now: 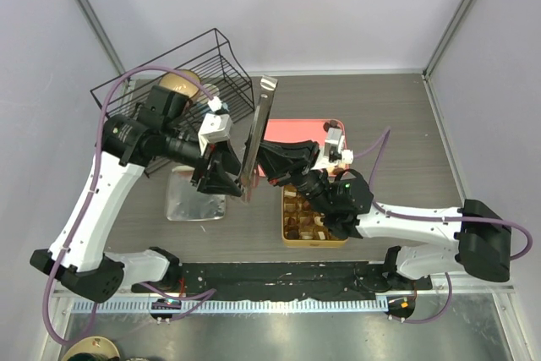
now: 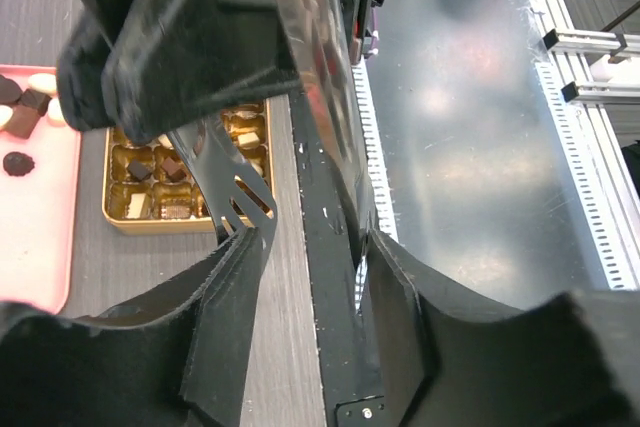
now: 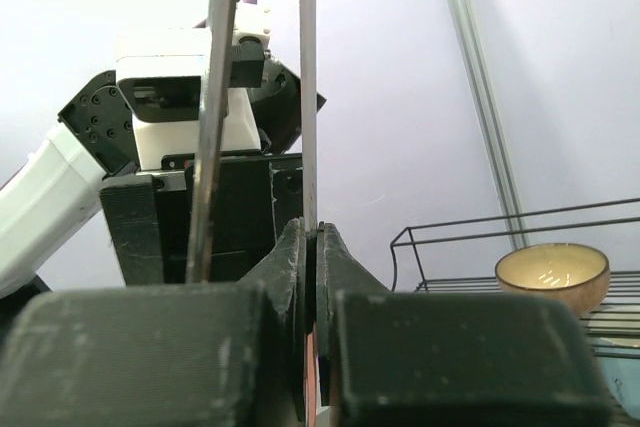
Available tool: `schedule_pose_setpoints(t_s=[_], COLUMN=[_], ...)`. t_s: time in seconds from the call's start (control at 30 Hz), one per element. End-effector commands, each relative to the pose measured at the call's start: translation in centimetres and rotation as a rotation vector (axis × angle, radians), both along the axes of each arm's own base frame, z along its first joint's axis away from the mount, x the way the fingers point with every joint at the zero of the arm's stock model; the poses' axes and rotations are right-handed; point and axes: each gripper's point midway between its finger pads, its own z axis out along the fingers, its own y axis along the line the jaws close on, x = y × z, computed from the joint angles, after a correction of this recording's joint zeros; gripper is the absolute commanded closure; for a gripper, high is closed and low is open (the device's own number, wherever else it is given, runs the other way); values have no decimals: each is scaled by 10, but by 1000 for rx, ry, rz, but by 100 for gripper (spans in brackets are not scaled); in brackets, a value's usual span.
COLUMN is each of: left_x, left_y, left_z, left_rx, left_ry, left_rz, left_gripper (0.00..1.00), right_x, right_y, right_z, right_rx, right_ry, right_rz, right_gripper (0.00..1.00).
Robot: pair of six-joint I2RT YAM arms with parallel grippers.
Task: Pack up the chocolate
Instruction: Pick up the clamp from the plate.
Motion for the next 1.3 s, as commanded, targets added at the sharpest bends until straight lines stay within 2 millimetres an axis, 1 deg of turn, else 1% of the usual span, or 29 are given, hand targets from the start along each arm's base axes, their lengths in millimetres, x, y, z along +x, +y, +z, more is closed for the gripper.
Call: schedule_pose_setpoints(t_s=[0.0,0.2,0.3,0.43,0.53,0.57,0.6,0.7,0.73,0.9,1.03,1.13,1.17,1.27], left_x=[-55,-64,-70,-73,-75,-75,-76,-78,-78,-82,-82,-82,-82,-81], left_y=[25,22,22,22,24,24,25,27,28,31,32,32,32,32], left_z=[-12,-7,-9,-4,-3,-4,-7,-9,-10,-12,-15,-17,-16,-14], left_rx=[118,75,62,49,50,51,58,63,68,71,82,86,87,81], left_ry=[283,347,396,402,392,388,391,377,372,356,354,354,351,332], left_rz=[-4,-33,-44,-47,-44,-42,-38,-36,-33,-28,-22,-22,-23,-24], left_gripper=[46,45,43,41,43,45,53,66,66,61,61,72,79,90], right_x=[-15,-19,-20,-21,-19,-18,-18,-18,-17,-18,-19,-20,-20,-21], right_y=[-19,-13,-8,-1,-3,-4,-5,-11,-13,-17,-21,-22,-22,-20], right_z=[42,47,48,48,48,47,48,51,52,57,59,62,61,59], right_rx=[121,124,118,83,72,68,69,73,73,75,84,90,85,78], right_ry=[-75,-100,-119,-151,-162,-159,-161,-167,-168,-175,-174,-175,-177,-167], right_rz=[-5,-23,-43,-88,-121,-131,-138,-156,-161,-167,-171,-167,-165,-150], right_gripper=[99,99,99,99,99,99,99,99,99,99,99,99,99,99])
